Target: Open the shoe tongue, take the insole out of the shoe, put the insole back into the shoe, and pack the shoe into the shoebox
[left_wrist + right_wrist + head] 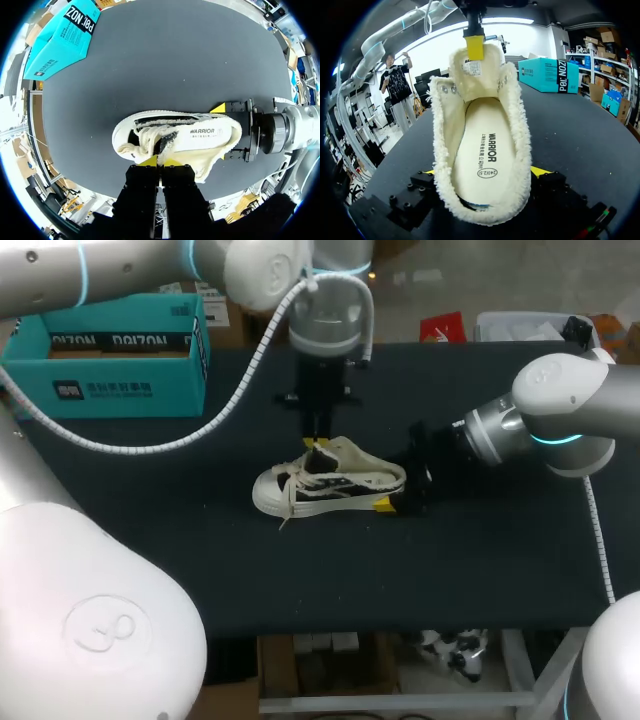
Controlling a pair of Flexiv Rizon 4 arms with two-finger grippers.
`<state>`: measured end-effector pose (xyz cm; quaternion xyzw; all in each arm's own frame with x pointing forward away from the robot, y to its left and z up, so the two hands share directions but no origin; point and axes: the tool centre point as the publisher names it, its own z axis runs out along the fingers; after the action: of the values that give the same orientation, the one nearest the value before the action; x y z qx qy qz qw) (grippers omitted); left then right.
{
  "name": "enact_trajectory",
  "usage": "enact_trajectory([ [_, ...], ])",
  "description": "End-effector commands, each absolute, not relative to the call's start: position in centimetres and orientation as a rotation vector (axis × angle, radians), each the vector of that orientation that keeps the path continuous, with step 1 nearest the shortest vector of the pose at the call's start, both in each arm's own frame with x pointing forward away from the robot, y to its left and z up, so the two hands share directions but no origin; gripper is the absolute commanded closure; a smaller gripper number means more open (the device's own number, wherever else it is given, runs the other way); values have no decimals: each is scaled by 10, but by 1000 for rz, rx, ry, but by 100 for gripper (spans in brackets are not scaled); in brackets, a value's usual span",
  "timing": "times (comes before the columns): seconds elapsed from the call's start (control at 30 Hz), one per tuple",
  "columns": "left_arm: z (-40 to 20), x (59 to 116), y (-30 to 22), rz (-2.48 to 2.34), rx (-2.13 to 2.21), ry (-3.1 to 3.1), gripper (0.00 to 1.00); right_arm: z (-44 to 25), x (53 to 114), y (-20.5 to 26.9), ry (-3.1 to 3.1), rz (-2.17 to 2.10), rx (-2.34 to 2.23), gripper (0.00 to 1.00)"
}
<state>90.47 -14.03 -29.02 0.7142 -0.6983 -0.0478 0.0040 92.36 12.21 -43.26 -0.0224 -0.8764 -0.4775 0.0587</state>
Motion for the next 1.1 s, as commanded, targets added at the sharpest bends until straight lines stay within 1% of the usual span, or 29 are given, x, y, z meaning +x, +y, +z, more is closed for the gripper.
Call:
enact_trajectory([
  [0.03,-292,897,-102,186,2089,-2078,100,-441,922,122,-2650,-1449,-66,100],
  [0.27,-305,901,-83,242,1989,-2082,100,-441,922,122,-2650,-1449,-66,100],
  [0.67,-324,909,-76,219,1939,-2103,100,-441,922,122,-2650,-1449,-66,100],
  [0.8,-315,906,-74,239,1930,-2120,77,-441,922,122,-2650,-1449,-66,100],
  [0.9,-305,903,-76,272,1929,-2145,56,-441,922,122,-2650,-1449,-66,100],
  [0.93,-300,902,-77,285,1927,-2154,51,-441,922,122,-2650,-1449,-66,100],
  [1.0,-289,900,-78,319,1922,-2175,46,-441,922,122,-2650,-1449,-66,100],
  [1.03,-282,899,-79,335,1915,-2184,45,-441,922,122,-2650,-1449,-66,100],
  [1.07,-277,899,-79,354,1907,-2201,47,-441,922,122,-2650,-1449,-66,100],
  [1.1,-271,898,-81,367,1889,-2218,51,-441,922,122,-2650,-1449,-66,100],
])
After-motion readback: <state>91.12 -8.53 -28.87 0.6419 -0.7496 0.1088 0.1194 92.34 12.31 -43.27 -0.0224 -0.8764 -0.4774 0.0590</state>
